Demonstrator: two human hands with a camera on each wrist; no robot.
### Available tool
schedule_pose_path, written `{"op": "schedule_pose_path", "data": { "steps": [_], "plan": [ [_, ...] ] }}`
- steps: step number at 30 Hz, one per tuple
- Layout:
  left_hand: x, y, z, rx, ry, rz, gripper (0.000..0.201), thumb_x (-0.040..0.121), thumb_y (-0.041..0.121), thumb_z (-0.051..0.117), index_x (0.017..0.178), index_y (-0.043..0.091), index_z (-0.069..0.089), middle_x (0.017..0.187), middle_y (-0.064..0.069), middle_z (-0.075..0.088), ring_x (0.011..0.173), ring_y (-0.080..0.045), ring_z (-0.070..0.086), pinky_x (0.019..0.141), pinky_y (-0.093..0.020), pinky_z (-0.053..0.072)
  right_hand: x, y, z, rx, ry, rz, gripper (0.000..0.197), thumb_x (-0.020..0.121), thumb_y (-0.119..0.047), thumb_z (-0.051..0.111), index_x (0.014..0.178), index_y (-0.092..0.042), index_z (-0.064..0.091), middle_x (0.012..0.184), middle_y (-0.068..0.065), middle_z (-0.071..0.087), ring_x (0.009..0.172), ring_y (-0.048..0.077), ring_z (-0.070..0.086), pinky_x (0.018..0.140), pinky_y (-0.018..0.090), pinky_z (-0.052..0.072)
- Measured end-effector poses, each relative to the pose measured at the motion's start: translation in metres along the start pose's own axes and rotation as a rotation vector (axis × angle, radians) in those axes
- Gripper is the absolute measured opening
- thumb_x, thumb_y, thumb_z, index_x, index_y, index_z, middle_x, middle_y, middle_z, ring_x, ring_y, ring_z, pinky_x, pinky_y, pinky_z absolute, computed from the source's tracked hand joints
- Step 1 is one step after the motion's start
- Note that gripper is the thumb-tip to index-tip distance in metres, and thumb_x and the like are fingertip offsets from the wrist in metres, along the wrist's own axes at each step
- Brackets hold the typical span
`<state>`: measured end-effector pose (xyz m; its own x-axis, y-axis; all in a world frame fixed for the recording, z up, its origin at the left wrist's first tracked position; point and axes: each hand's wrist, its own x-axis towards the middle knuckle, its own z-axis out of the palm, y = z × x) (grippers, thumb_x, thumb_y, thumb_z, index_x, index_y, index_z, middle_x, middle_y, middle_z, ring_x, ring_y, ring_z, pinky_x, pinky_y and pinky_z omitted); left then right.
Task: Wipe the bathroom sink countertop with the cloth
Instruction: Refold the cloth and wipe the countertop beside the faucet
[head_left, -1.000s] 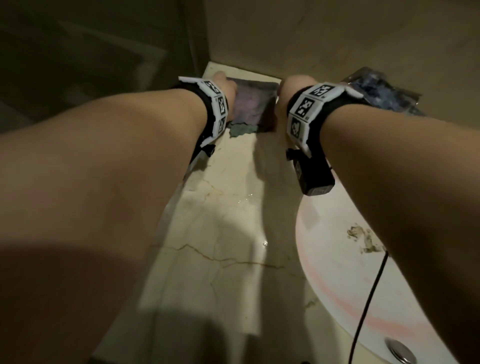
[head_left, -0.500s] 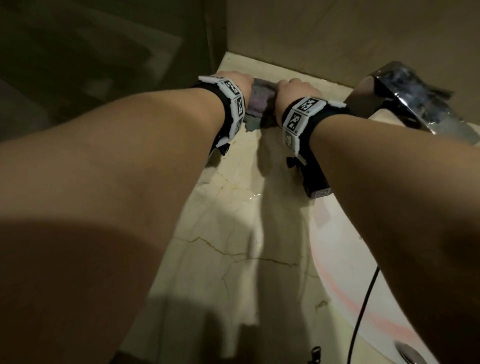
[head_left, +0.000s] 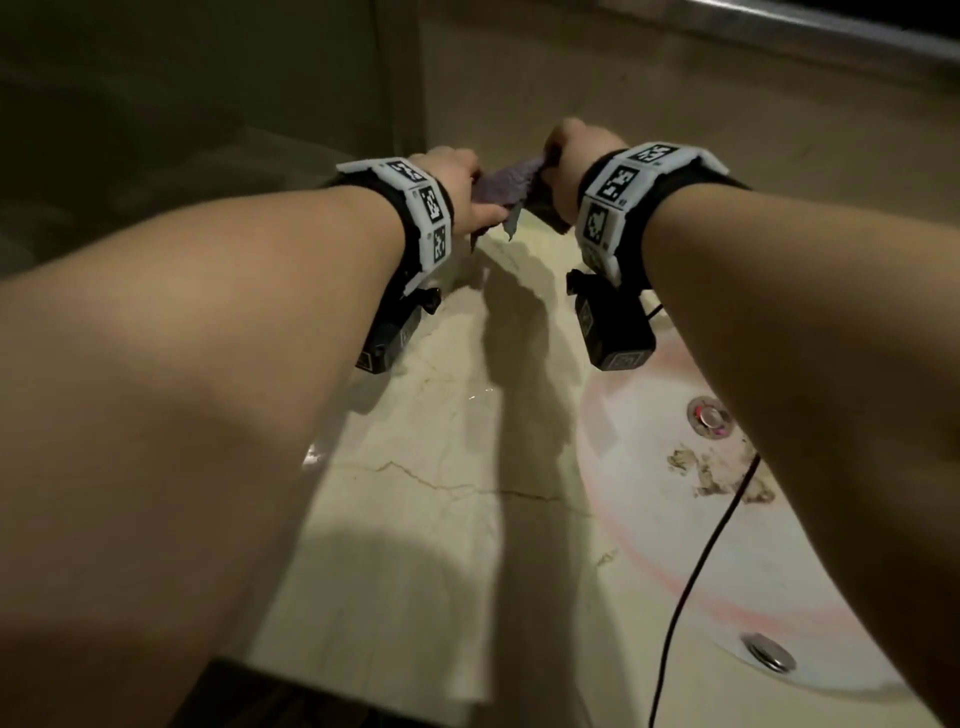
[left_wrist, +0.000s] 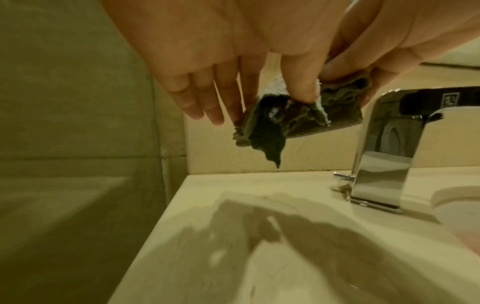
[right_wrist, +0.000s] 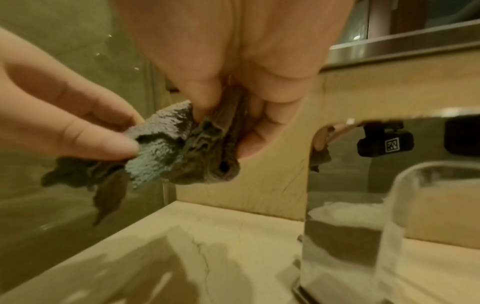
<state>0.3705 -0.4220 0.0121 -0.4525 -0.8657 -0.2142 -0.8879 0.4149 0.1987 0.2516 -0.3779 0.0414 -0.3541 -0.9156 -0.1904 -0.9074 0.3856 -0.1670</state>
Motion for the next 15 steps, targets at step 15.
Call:
{"op": "schedule_pose_path", "data": {
  "steps": [15],
  "plan": [
    [-0.089,0.101,-0.07,0.032,0.077,0.219,0.038,0.092,0.027,0.052,0.127,0.01,0.049,0.119,-0.017,0.06,0.105,-0.035,0.058,0.077,-0.034,0.042,-0.113,0.079,-0.084,0.101,0.142,0.061,0.037,0.095,-0.016,0.049,0.131,-0.01,0.054,0.133,0.013,0.058,0.121,0.028,0.056,0.096,0.03,0.043]
  ]
}}
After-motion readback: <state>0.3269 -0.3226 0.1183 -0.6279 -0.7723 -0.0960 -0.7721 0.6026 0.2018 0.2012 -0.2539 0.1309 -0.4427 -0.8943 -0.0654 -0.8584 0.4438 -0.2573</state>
